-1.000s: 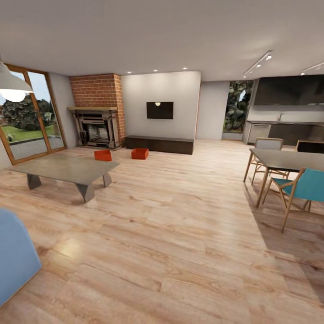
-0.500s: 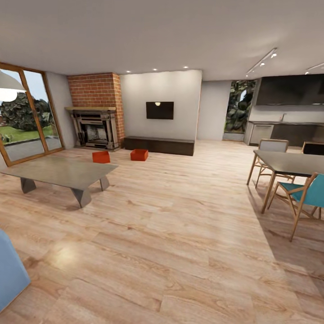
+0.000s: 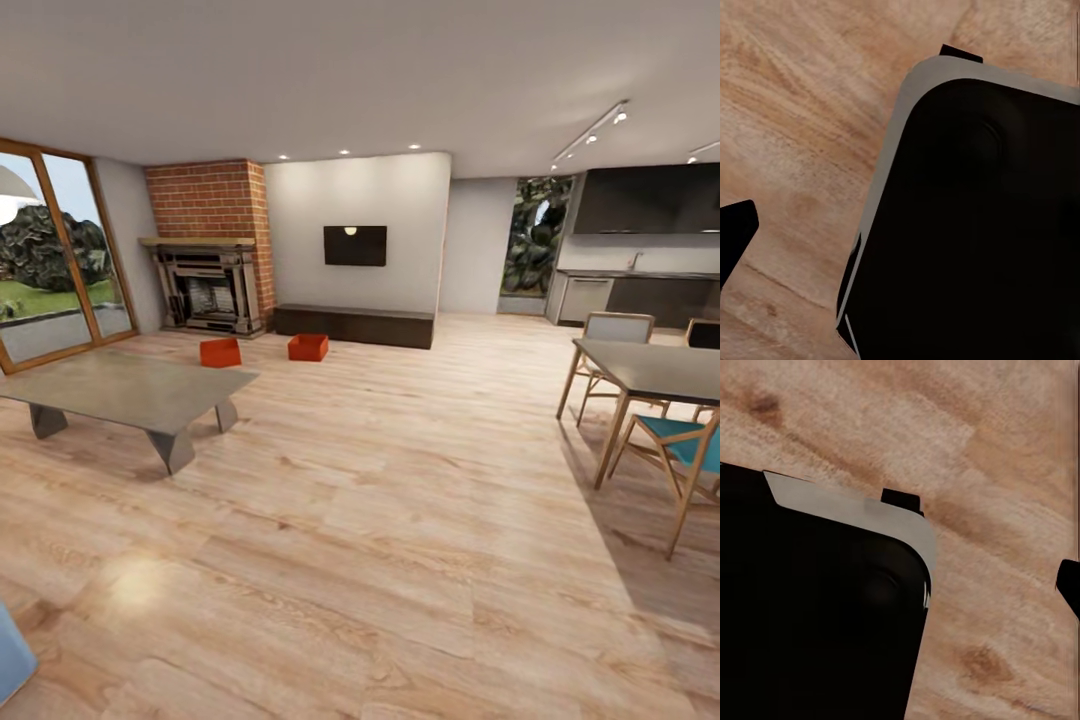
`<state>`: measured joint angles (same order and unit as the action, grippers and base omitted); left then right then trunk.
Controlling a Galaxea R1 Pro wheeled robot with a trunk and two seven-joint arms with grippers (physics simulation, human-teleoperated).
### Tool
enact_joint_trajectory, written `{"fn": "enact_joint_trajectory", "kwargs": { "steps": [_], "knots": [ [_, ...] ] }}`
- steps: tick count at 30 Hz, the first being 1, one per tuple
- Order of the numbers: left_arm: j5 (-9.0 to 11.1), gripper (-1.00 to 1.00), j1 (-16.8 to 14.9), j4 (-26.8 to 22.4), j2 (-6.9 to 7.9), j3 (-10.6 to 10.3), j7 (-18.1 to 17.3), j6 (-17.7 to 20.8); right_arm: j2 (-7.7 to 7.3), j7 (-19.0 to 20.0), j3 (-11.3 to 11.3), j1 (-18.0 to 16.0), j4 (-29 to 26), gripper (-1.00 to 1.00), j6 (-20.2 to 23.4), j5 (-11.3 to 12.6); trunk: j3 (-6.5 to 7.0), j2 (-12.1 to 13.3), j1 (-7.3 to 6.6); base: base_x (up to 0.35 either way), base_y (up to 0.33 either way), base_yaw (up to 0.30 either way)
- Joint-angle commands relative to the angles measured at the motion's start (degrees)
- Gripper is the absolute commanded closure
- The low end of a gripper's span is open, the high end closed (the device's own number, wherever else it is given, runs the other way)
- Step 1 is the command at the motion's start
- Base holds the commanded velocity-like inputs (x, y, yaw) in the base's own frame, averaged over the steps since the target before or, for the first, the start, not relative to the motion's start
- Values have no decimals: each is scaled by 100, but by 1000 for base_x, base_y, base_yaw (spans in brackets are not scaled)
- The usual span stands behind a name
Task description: Move the two storage containers from the living room to the garage. In the garage, place one container on the floor and stack the other container on top of it (either order is fine).
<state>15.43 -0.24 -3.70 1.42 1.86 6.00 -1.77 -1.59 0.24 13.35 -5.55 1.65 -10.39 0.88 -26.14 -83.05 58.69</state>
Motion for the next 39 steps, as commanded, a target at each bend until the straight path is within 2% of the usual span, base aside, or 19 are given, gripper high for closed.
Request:
{"fn": "enact_joint_trajectory", "kwargs": {
  "steps": [1, 39],
  "knots": [
    [17, -100, -2, 1, -1, 16, 6, -16, 0, 3, 28, -7, 16, -100, -34, 9, -6, -3, 3, 323, 0, 0],
    [21, -100, -2, 9, -1, 16, 6, -16, 0, 3, 28, -7, 17, -100, -34, 9, -6, -3, 3, 323, 0, 0]
  ]
}}
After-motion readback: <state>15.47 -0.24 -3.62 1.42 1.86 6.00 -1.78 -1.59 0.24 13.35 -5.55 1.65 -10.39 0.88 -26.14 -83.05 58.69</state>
